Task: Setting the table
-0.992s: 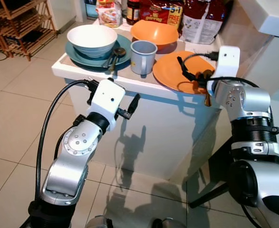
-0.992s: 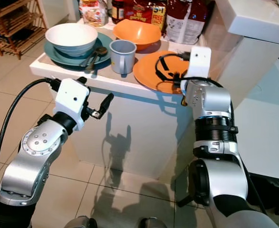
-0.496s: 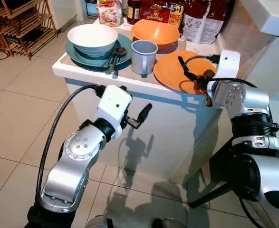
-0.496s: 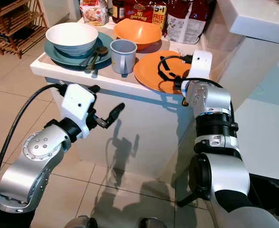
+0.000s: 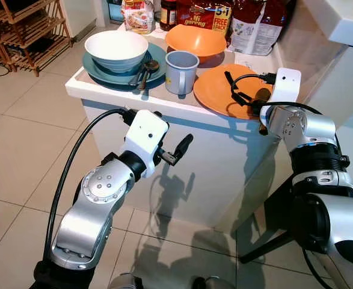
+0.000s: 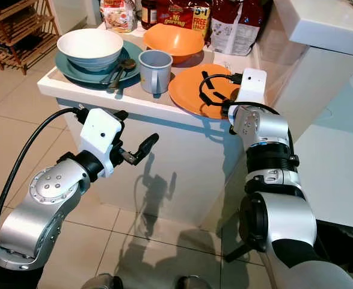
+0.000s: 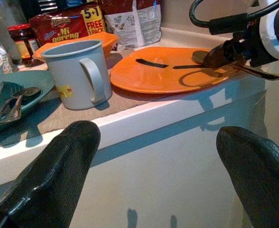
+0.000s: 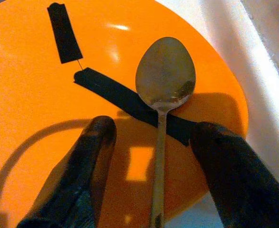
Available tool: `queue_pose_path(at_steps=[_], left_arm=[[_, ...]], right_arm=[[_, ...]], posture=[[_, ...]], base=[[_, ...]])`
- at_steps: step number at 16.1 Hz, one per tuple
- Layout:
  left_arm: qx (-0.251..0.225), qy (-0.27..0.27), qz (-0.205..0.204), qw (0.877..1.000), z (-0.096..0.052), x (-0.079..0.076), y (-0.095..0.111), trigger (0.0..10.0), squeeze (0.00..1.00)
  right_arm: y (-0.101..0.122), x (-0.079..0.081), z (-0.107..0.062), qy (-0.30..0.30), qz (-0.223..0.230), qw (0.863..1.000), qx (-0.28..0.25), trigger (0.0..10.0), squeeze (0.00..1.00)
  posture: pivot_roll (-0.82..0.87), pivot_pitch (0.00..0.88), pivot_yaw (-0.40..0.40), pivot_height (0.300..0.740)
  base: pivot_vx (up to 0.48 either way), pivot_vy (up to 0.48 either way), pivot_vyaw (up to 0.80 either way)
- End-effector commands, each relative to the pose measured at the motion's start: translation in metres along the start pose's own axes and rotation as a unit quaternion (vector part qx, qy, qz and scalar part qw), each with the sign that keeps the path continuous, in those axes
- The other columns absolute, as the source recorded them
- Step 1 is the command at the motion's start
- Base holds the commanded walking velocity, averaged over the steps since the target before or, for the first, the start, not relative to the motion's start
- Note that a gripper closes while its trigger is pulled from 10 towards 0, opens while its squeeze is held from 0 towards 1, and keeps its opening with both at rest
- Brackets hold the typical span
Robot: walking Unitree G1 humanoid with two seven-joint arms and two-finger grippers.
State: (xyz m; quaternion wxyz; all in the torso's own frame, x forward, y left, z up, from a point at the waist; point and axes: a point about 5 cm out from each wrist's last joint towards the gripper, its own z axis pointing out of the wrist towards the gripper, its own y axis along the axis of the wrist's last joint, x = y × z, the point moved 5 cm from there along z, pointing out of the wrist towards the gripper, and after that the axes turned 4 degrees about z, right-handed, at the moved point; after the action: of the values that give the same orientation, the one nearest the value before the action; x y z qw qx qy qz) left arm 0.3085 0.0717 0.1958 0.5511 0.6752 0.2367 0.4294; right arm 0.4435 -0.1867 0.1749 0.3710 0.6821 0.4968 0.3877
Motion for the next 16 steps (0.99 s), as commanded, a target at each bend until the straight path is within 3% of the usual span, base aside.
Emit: queue_pose_path(at_steps=[1, 16], left_arm=[[-0.007, -0.009, 0.003, 1.0, -0.0007, -0.0039, 0.0053, 10.0, 0.99], [-0.003, -0.013, 0.006, 1.0, 0.0001, -0.0045, 0.0044, 10.0, 0.99]], right_arm=[[0.002, -0.0024, 0.0003, 0.001, 0.009, 1.0, 0.004, 0.0, 0.0], [0.0008, -0.0032, 0.0028, 0.001, -0.007, 1.0, 0.01, 0.0, 0.0]], posture=[[0.04, 0.095, -0.077, 0.74], [0.04, 0.089, -0.073, 0.74]], base=[[0.0, 0.0, 0.0], [0.0, 0.0, 0.0]])
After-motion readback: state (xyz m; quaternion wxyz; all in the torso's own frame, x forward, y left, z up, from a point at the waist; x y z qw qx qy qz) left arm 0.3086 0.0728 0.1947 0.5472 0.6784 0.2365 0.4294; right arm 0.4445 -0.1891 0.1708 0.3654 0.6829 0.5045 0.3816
